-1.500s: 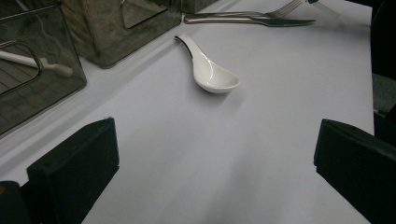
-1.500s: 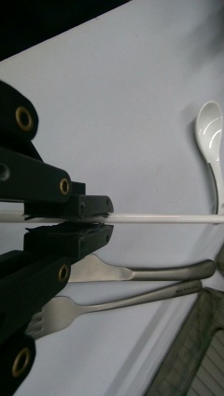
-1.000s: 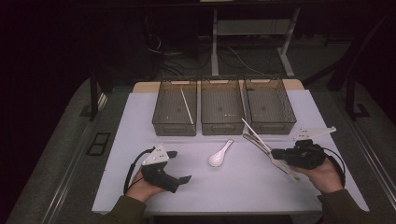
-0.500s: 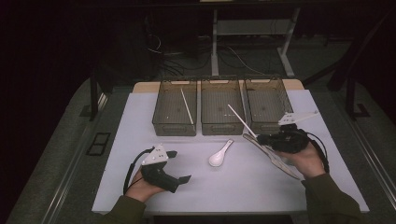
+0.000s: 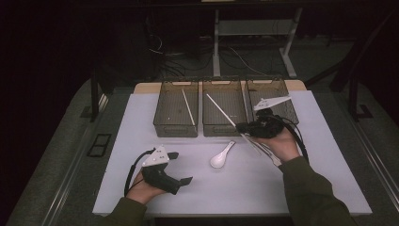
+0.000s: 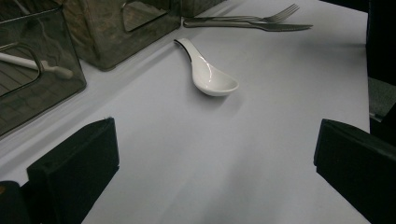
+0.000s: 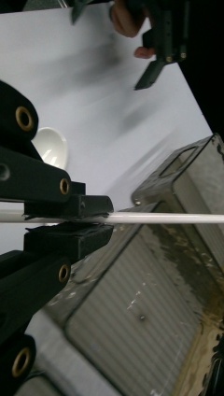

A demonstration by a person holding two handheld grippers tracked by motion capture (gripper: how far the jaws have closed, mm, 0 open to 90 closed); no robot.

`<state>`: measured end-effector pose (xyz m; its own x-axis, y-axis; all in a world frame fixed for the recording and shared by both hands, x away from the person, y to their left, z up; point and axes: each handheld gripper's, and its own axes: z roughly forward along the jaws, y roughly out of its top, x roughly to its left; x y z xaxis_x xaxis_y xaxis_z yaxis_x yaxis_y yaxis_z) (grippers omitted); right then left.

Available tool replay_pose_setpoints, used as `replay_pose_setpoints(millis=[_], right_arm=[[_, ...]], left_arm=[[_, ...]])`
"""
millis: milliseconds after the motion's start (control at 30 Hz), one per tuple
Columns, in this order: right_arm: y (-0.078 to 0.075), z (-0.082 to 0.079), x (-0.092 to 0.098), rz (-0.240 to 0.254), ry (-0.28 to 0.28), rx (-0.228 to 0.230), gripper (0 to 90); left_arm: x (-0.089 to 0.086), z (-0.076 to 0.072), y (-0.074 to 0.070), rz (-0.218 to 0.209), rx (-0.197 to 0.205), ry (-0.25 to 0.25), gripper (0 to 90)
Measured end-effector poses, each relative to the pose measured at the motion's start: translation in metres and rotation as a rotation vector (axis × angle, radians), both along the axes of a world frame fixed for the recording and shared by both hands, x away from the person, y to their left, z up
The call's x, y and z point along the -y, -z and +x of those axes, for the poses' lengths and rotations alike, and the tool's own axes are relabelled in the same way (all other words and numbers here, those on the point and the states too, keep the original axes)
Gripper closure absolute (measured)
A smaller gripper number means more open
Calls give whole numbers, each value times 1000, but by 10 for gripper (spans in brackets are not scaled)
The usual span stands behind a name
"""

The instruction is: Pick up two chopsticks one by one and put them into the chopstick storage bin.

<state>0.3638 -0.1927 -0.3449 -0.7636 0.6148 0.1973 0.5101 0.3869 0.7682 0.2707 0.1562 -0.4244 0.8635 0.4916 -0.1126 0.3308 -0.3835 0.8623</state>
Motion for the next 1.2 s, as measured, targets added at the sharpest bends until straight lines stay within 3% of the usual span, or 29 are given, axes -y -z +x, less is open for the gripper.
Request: replay_pose_setpoints(millis=[700, 1200], right_arm=[[-27, 75, -103, -51, 31, -23, 848], [-27, 125, -173, -58, 77, -34, 848]], left_arm=[[0, -1, -1, -25, 3, 5, 0], [-1, 0, -1, -29, 2, 15, 0]])
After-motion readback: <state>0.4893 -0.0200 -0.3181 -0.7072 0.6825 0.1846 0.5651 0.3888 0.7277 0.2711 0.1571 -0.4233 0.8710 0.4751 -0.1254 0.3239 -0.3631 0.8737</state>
